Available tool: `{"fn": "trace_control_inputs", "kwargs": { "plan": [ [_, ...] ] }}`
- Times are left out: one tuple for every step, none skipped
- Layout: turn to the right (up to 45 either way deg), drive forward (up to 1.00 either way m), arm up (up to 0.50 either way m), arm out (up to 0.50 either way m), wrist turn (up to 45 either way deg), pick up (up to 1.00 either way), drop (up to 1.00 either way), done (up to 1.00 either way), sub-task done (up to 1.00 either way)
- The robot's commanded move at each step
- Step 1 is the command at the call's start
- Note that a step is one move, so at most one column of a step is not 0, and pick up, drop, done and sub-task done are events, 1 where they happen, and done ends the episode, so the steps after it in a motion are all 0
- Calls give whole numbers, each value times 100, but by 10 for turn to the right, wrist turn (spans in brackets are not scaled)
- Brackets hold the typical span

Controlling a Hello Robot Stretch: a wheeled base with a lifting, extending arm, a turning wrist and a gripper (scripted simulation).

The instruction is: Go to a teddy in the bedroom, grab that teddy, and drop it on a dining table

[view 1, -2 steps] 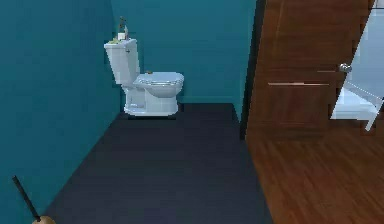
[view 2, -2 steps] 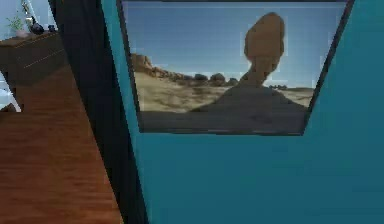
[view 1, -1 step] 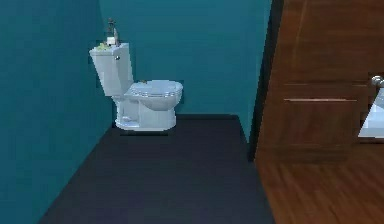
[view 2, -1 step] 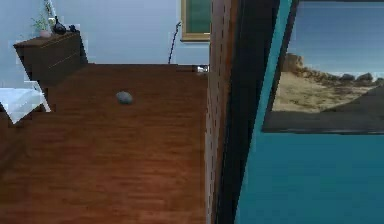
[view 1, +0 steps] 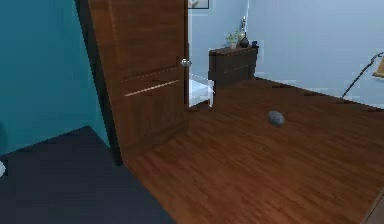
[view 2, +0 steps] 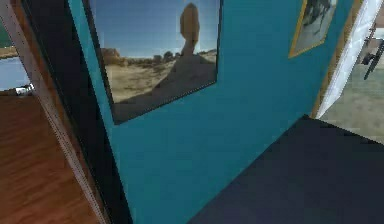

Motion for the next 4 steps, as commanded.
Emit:
{"fn": "trace_control_inputs", "kwargs": {
  "plan": [
    [90,0,0,0,0,0,0,0,0],
    [0,30,0,0,0,0,0,0,0],
    [180,0,0,0,0,0,0,0,0],
    [0,100,0,0,0,0,0,0,0]
  ]
}}
